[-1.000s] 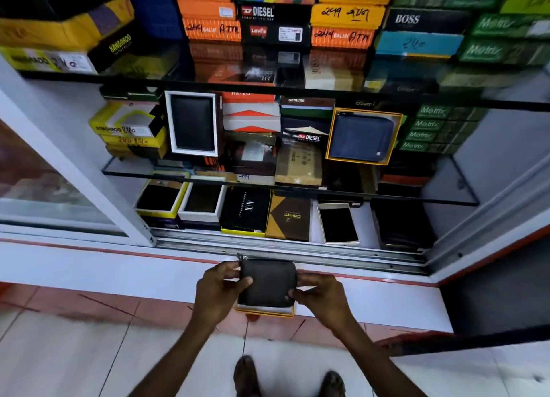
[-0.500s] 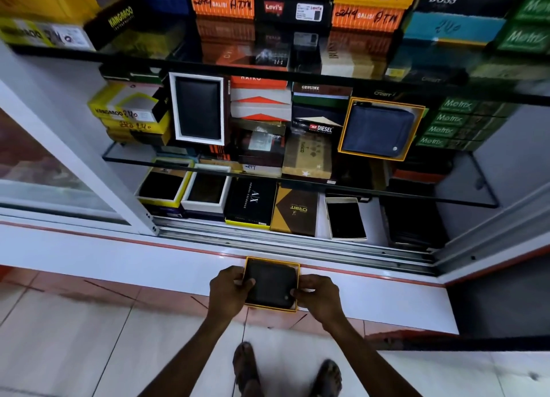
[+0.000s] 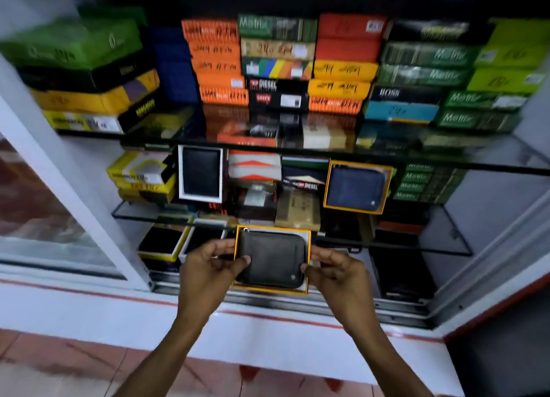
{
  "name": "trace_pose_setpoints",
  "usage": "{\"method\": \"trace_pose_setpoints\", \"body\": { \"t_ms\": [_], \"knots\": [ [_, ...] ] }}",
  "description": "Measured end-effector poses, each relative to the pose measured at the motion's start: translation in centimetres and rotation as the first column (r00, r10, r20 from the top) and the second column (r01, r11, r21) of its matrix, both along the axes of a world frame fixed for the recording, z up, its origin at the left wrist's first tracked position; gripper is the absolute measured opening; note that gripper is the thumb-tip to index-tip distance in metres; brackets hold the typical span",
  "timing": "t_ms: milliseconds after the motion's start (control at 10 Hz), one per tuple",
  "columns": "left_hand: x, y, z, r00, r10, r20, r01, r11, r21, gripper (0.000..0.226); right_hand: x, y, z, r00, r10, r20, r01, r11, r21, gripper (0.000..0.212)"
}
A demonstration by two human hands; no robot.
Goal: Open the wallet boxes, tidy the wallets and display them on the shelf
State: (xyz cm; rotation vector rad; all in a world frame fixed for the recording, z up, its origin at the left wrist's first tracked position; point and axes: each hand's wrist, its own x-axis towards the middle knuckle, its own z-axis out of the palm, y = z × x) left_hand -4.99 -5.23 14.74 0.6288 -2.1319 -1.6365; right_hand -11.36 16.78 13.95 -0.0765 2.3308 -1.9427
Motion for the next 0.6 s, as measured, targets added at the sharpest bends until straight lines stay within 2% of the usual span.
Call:
{"method": "trace_pose_setpoints", "body": {
  "t_ms": [200,400,600],
  "knots": [
    [-7.7,-0.3,3.5,0.986,0.028,-0.166,-0.052,0.989,-0.138,0.029,-6.9,-2.5,3.9,0.982,-0.027,-0.186,0.038,0.998,0.058,0.039],
    [-13.5,-0.1,3.6,0.993,0.017,-0.118,-0.036,0.987,-0.157,0.029,-12.0,-4.3,4.2,0.987,-0.017,-0.159,0.039,0.99,0.138,0.043],
    [-14.9,-0.1,3.4,0.998,-0.055,-0.041,0.046,0.98,-0.194,0.047,-13.4,-4.7,4.4,0.988,0.035,-0.152,-0.002,0.977,0.212,0.049]
  ]
}}
